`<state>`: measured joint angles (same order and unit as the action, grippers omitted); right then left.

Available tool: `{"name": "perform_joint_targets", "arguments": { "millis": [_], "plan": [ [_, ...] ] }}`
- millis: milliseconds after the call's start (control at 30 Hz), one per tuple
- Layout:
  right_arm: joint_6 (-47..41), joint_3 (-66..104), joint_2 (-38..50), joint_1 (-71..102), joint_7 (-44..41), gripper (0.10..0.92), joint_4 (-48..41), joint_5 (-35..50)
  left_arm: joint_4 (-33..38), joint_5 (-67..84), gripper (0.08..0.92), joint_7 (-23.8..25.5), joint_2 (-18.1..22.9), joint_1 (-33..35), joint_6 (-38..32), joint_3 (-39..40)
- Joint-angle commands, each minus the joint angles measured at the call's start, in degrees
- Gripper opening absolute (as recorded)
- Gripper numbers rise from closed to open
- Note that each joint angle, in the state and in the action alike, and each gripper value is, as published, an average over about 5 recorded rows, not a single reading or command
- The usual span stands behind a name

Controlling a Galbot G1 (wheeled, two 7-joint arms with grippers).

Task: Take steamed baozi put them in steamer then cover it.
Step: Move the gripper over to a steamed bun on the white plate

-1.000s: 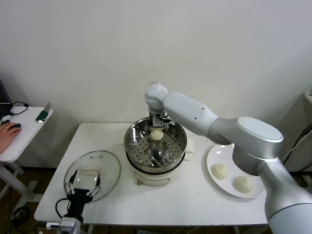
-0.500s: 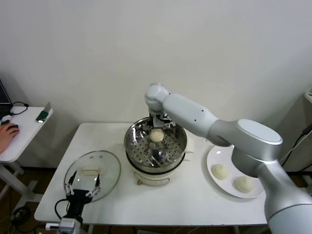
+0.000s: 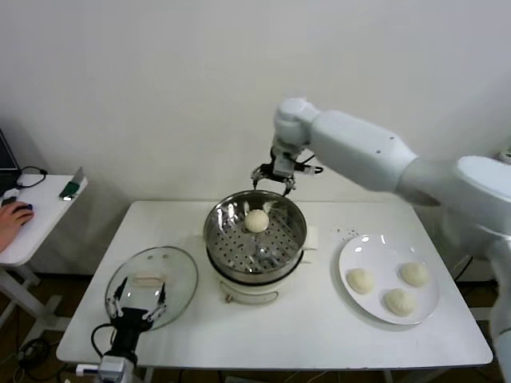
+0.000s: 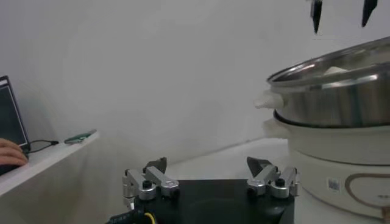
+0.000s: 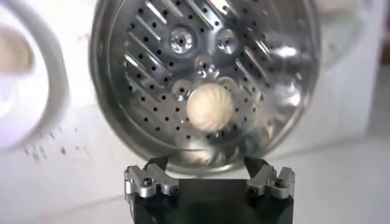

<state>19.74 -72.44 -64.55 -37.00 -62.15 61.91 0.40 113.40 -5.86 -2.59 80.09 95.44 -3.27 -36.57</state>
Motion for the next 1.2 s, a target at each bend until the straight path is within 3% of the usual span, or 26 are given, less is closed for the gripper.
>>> {"name": "perform_joint_targets", "arguments": {
  "millis": [33, 233, 500, 867, 1200],
  "plan": [
    [-28.7, -16.3, 15.2, -11.0, 4.1, 0.823, 11.2, 26.6, 0.3, -0.3, 0.823, 0.0, 0.1, 0.1, 0.0, 0.2],
    [-39.7, -21.6, 25.1, -9.5, 4.6, 0.823, 16.5, 34.6, 0.2, -0.1, 0.823, 0.0, 0.0, 0.3, -0.1, 0.4],
    [-40.8, -18.5, 30.2, 0.8, 3.4, 0.823, 16.2, 28.5, -0.2, -0.1, 0.823, -0.1, -0.2, 0.1, 0.0, 0.7],
    [-38.7, -3.1, 26.9, 22.8, 2.8, 0.823, 8.9, 16.5, -1.4, 0.1, 0.823, -0.4, -0.2, 0.1, -0.3, -0.2],
    [-37.5, 1.4, 22.3, 27.1, 3.2, 0.823, 3.8, 13.4, -1.6, -0.1, 0.823, -0.5, 0.0, 0.5, -0.4, -0.2]
  ]
}}
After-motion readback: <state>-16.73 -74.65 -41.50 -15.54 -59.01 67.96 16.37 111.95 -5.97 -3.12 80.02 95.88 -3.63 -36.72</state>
